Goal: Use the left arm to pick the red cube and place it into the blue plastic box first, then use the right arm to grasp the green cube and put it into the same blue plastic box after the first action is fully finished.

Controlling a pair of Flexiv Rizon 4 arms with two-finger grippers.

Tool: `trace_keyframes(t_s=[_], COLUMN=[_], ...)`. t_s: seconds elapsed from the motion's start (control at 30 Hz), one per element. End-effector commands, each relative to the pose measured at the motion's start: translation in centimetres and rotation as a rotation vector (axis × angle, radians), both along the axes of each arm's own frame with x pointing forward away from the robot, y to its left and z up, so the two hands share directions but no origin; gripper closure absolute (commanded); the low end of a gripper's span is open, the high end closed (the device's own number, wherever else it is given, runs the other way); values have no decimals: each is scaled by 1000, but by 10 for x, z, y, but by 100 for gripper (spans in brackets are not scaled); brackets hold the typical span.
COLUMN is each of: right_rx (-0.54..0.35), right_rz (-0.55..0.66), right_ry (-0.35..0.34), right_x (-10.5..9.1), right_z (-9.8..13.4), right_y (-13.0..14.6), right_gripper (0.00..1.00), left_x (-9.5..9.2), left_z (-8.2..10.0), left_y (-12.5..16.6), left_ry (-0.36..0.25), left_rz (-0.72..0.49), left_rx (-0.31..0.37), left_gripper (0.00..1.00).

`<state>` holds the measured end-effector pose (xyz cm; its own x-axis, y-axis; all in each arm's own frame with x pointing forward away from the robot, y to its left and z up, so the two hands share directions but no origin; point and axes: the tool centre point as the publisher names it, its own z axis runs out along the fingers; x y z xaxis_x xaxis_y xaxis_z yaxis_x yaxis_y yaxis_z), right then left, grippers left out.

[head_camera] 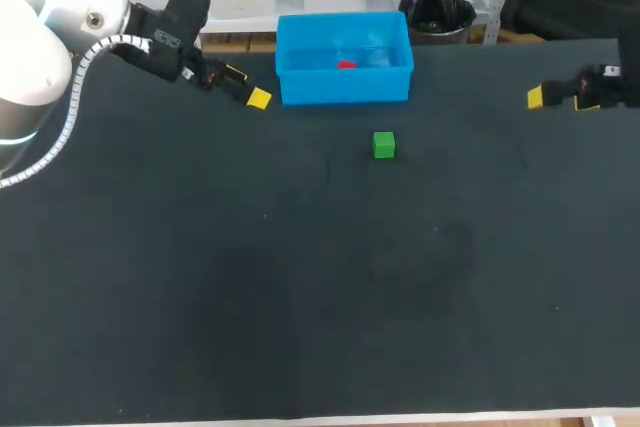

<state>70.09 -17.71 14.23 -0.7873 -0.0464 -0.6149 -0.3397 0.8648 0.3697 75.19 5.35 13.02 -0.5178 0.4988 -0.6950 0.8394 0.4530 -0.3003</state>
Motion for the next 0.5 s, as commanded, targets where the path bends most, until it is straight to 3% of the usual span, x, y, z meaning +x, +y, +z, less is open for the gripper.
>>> trace_keyframes(t_s=[0.03, 0.27, 0.37, 0.5], right_rx=[-143, -349, -369, -361], right_rz=[-42, -49, -47, -21], right_ry=[53, 161, 202, 204], right_x=[13, 29, 36, 40], right_z=[2, 0, 3, 6], right_y=[24, 58, 74, 83], right_gripper=[0, 0, 0, 0], left_x=[0, 0, 0, 0], left_z=[-1, -1, -1, -1], left_y=[1, 1, 1, 1], left_ry=[-3, -3, -3, -3], left_rz=[-2, -2, -2, -2], left_rx=[-4, -4, -4, -4], left_gripper=[0, 0, 0, 0])
